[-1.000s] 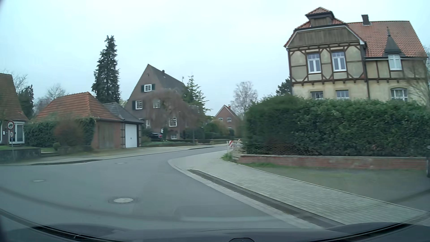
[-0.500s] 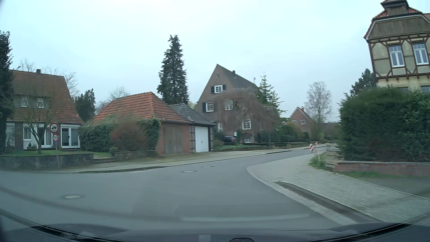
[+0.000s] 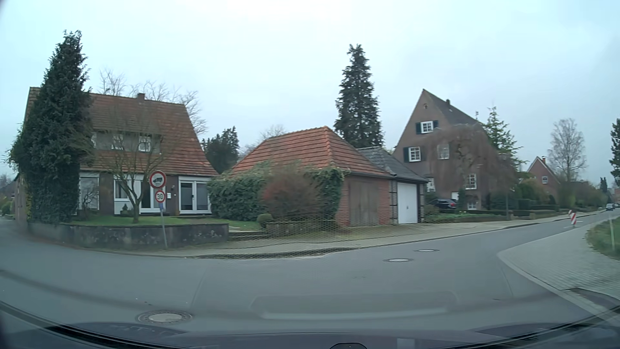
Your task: Follow the waypoints while adhering to traffic rules and regulations
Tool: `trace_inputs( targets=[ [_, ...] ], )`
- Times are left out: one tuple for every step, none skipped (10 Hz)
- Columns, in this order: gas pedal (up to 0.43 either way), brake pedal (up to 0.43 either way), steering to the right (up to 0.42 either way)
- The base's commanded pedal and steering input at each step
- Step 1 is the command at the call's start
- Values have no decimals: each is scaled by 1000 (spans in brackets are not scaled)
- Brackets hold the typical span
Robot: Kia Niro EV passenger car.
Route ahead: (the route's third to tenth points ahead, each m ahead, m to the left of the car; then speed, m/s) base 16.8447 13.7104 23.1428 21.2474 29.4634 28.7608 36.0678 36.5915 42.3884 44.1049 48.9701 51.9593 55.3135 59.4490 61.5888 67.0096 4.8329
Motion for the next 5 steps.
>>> trace_inputs(
  targets=[
    [118,0,-475],
    [118,0,-474],
    [130,0,-472],
    [130,0,-467],
    [130,0,-458]
  ],
)
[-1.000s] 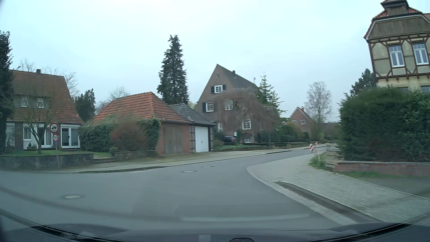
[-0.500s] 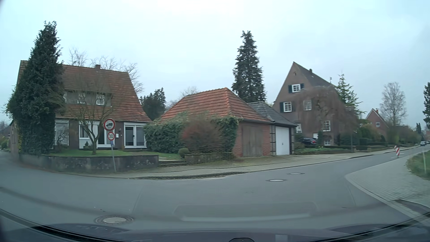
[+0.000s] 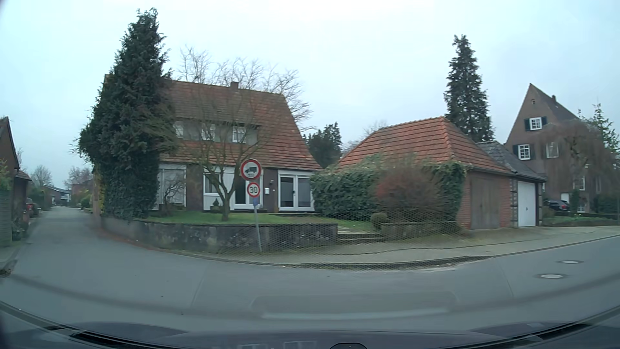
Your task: Follow the waypoints while adhering to traffic rules and regulations
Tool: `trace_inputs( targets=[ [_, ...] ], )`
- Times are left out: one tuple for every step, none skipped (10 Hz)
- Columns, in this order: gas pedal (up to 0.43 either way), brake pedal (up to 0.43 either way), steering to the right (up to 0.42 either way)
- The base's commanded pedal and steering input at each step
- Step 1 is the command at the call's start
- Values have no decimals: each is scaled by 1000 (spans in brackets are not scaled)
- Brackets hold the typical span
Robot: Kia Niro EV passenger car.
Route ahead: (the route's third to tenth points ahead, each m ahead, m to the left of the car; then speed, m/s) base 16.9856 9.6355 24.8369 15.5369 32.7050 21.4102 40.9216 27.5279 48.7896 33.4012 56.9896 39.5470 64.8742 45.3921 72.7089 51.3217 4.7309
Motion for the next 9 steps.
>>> trace_inputs(
  targets=[
    [138,0,-455],
    [138,0,-454],
    [138,0,-451],
    [150,0,-436],
    [150,0,-409],
    [150,0,-376],
    [150,0,-345],
    [157,0,-319],
    [157,0,-310]
  ],
)
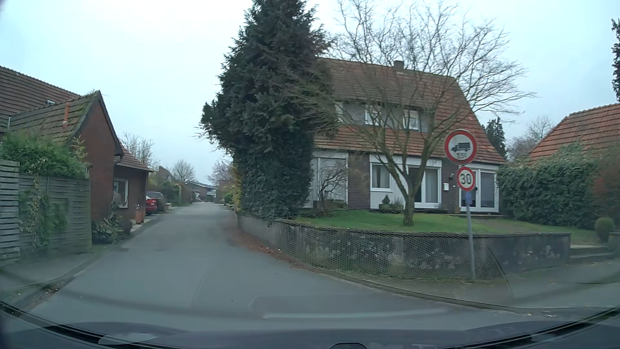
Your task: Follow the waypoints while adhering to traffic rules and regulations
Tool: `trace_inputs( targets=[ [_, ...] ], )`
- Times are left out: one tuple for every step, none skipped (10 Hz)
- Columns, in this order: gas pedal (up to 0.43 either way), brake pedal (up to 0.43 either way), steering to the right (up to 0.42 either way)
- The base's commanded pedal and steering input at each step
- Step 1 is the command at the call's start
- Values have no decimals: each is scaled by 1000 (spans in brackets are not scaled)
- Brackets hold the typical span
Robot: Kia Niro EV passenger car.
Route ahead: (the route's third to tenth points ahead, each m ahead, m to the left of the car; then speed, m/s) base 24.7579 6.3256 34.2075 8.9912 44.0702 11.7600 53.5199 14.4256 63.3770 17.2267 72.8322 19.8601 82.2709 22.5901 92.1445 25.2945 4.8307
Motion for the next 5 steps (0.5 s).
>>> trace_inputs(
  targets=[
    [169,0,-308],
    [169,0,-303],
    [169,0,-286],
    [169,0,-263],
    [169,0,-247]
  ],
)
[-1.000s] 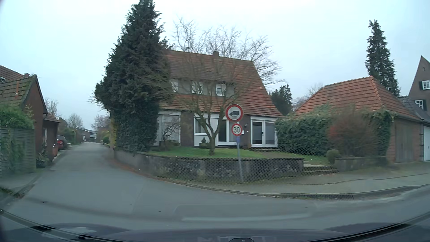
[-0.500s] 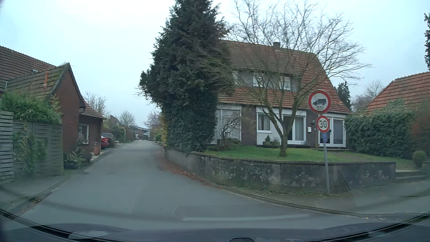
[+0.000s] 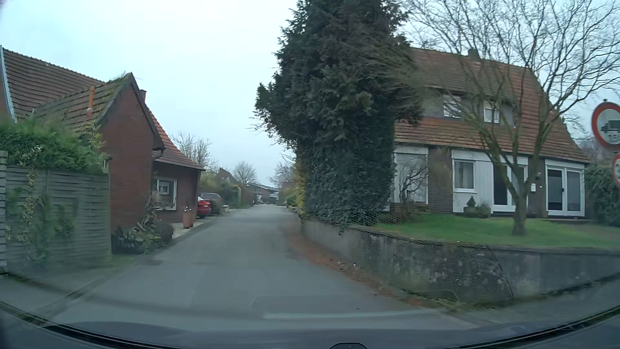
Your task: Follow the waypoints while adhering to traffic rules and regulations
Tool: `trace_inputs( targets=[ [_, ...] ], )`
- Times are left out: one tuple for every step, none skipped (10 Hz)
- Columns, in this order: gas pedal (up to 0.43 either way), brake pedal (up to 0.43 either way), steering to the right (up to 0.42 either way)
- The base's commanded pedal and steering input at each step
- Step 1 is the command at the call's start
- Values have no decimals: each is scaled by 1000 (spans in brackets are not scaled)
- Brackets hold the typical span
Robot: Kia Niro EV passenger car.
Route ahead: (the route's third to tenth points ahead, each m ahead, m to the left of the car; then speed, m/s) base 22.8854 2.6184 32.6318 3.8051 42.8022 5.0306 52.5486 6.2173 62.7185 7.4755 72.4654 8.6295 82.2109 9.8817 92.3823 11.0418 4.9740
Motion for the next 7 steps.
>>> trace_inputs(
  targets=[
    [169,0,-236],
    [169,0,-226],
    [169,0,-204],
    [169,0,-175],
    [169,0,-152],
    [169,0,-123],
    [169,0,-104]
  ],
)
